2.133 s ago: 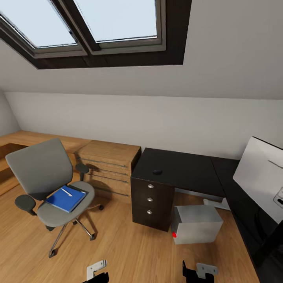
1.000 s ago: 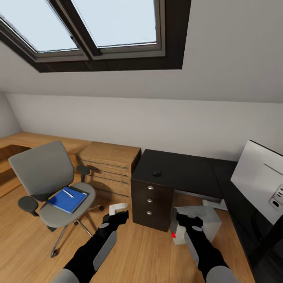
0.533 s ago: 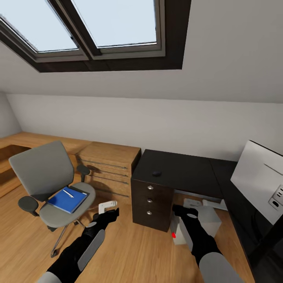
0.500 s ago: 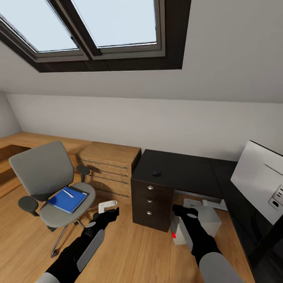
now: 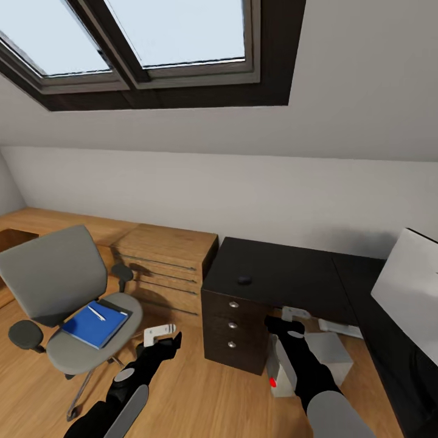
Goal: In the bedroom, organize the workspace by keeping the computer under the desk, ensuring the monitor is on the desk, placing the keyboard on the desk next to the monitor, placing the mouse on the desk next to the keyboard, moving the folder from the swivel chair onto the desk next to the mouse, stacking the notebook on top of the folder with the pen on top of the notebook, and positioning the swivel chair next to the desk.
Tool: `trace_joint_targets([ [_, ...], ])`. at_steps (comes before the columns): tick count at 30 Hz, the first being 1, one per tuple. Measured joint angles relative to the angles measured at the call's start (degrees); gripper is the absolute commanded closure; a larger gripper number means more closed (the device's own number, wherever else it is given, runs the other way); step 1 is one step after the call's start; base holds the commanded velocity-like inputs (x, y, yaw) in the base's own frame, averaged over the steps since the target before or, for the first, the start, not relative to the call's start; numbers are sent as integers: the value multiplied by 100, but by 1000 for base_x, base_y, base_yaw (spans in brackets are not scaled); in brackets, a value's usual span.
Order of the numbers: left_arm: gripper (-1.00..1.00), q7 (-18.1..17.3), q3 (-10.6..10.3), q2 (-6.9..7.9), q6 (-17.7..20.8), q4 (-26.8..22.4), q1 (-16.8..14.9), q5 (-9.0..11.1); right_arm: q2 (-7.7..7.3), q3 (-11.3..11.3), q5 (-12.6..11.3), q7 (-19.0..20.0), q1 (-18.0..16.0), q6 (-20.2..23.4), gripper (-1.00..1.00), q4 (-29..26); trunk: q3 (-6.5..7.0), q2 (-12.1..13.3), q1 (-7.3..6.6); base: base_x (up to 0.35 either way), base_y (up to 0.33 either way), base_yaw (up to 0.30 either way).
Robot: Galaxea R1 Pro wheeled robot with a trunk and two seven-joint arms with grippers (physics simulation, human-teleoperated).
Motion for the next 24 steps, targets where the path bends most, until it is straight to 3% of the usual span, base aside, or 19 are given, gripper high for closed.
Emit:
trace_joint_targets([
  [24,-100,7,-65,-25,-8,213,11,0,14,40,-14,6,35,1,-100,6,0,0,0,321,0,7],
])
